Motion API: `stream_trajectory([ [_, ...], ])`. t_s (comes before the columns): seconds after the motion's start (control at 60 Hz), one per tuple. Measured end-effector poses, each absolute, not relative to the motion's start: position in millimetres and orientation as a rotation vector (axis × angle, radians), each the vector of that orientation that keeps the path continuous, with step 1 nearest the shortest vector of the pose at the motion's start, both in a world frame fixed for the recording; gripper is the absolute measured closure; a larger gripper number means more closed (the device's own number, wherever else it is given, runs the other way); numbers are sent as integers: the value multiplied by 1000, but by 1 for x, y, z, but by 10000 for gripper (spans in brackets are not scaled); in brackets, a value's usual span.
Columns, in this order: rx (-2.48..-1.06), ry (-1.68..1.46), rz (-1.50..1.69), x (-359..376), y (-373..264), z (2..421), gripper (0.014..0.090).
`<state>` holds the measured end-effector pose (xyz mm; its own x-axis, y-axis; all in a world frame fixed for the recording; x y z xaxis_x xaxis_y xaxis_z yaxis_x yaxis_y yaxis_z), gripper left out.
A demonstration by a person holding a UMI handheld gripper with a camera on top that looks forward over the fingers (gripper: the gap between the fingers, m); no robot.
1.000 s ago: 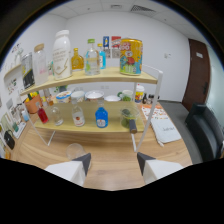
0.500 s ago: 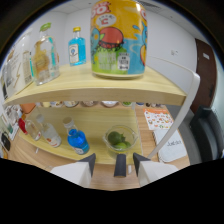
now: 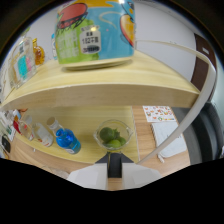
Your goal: Make me a cup of Mojito.
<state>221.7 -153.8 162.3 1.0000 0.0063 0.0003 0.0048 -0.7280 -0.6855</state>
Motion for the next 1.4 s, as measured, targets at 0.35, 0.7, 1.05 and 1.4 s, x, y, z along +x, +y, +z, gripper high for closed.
stream_trajectory([
  [0.35,-2269,14,-7,210,-183,206,889],
  [0.7,-2301,-18,7,147,-245,165,890],
  [1.05,-2256,-201,-194,122,-241,141,890],
  [1.4,-1790,-869,-818,138,-215,184,889],
])
